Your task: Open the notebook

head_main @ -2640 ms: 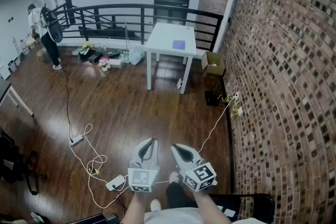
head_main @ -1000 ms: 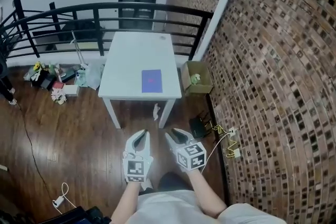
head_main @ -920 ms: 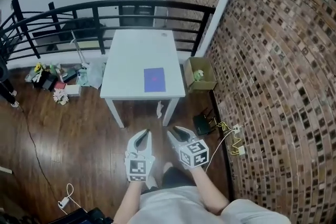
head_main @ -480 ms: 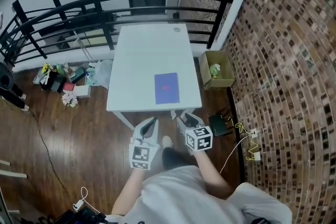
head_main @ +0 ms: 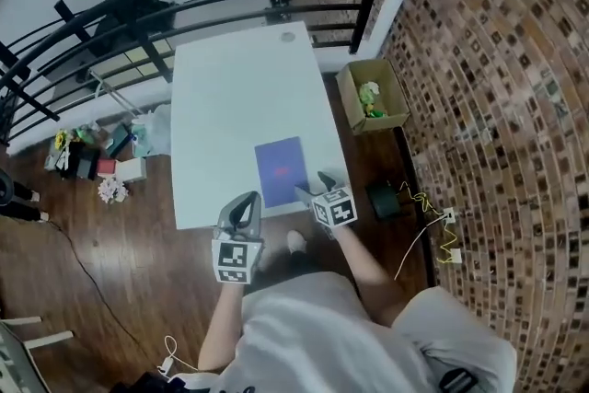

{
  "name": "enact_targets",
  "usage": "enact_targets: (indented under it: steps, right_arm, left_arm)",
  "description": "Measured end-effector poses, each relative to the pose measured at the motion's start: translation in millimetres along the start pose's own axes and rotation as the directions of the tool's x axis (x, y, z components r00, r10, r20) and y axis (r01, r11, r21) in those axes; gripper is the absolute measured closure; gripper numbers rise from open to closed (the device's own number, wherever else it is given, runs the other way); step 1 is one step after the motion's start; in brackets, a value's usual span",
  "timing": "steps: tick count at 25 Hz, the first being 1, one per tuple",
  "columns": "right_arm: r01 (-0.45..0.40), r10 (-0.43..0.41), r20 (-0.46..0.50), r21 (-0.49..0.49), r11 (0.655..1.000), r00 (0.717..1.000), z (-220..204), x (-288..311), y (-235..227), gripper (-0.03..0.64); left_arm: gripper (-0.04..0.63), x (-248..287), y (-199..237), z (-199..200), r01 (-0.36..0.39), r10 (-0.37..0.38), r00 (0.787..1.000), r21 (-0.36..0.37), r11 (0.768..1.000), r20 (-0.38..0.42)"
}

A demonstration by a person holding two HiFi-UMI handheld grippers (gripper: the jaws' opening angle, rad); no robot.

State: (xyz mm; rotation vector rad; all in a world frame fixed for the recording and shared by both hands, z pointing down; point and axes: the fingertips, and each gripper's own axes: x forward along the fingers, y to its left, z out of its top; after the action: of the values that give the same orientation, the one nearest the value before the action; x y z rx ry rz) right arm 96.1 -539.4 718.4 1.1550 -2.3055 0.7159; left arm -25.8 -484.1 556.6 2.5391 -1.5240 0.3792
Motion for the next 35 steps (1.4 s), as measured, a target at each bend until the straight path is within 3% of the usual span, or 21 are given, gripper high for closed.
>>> enact_targets:
  steps: [5,10,16,20,24,30,35]
  right_arm:
    - [-0.031,0.036,-0.102,0.047,0.998,0.994,-16.9,48.1,-8.1,0.296]
    - [0.032,-0.01,-0.147,0.149,0.988,0.989,-28.1,63.4,-21.7,0.296]
    - [0.027,0.003,-0.191,0.155,0.988,0.982,-36.0,73.6,-14.5,0.296]
    - [0.036,-0.003,-0.169,0.19,0.981,0.986,-31.2,70.0,-13.8,0.296]
    - [-0.017,0.041,-0.1,0.232,0.973,0.994,-8.3,55.7,-0.3,0.299]
    - [-0.154,0.156,-0.014,0.064,0.986,0.988,45.4,28.7,67.3,0.299]
    - [-0.307,0.307,-0.001,-0.025,0.951,0.952,74.0,35.3,140.0,0.299]
  left_arm:
    - [0.577,21.6,25.8,-21.0,0.044,-0.046,0.997,-0.028,0.999,-0.055]
    - [0.577,26.8,38.7,-21.7,0.089,-0.091,0.994,-0.036,0.995,-0.061]
    - [0.577,26.9,65.0,-22.2,0.071,-0.074,0.996,-0.055,0.996,-0.056]
    - [0.577,25.2,79.5,-21.3,0.054,-0.057,0.997,-0.071,0.996,-0.05]
    - [0.577,24.7,84.3,-21.0,0.057,-0.06,0.997,-0.074,0.996,-0.045]
    - [0.577,19.1,113.6,-15.1,0.002,-0.004,1.0,-0.1,0.995,-0.021]
    - [0.577,5.3,141.3,-16.1,-0.066,0.065,0.998,-0.125,0.99,-0.007]
